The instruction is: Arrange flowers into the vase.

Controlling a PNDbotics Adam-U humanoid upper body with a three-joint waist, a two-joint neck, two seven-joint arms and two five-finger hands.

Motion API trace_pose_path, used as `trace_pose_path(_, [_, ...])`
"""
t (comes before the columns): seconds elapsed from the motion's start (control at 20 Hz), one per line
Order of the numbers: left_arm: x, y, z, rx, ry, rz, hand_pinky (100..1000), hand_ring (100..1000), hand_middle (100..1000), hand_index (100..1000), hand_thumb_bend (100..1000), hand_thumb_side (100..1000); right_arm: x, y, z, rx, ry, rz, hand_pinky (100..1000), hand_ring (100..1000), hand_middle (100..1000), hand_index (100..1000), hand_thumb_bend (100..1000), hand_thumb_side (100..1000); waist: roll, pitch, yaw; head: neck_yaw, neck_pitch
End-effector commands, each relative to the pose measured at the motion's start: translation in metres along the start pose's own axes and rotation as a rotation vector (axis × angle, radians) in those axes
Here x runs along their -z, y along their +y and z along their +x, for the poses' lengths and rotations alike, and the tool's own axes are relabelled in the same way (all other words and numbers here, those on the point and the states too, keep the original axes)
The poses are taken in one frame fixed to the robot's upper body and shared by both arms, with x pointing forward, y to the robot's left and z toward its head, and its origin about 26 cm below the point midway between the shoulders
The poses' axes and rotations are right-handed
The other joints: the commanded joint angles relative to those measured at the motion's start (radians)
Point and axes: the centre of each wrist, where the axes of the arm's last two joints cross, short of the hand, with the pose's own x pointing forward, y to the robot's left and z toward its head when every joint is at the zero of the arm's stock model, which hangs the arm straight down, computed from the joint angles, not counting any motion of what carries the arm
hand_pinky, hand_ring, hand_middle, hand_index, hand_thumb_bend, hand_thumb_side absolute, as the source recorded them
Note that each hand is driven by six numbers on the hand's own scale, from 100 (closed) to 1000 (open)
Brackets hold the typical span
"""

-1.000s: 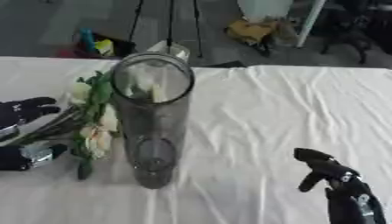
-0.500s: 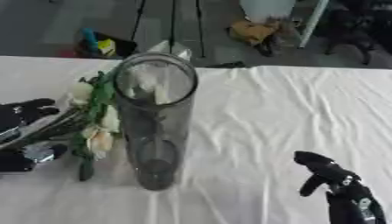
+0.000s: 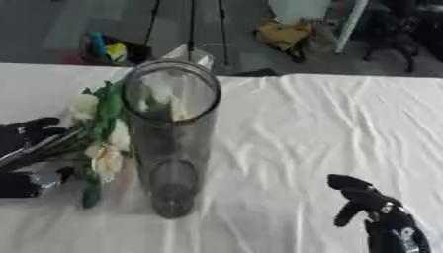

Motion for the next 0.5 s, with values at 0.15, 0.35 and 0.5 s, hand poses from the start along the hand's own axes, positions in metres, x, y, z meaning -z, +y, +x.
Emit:
trace_pose_path(0.15, [0.0013,0.0045,-0.0102,0.023,0.034,0.040,767,890,1000,1000,317,951,0.0054,0.0017,0.0027,-0.003,-0.021,0.002,762,791,387,781,100,970,0.001,-0.001,-0.001,-0.005,-0.019])
trace_pose_path(0.35, [0.0025,0.0013,-0.0113,0.022,0.042,0.039,761,876,991,1000,295,958,0.0070,0.0028,0.0027,-0.002,-0.024,0.006,763,792,386,782,100,970,-0.001,0.004,-0.001,-0.006,-0.024])
trace_pose_path(0.5, [0.0028,0.0004,-0.0109,0.017,0.038,0.046,702,807,950,1000,270,961,0.0080,0.0036,0.0028,-0.002,-0.022,0.006,764,792,383,782,100,972,-0.003,0.008,-0.001,-0.007,-0.025])
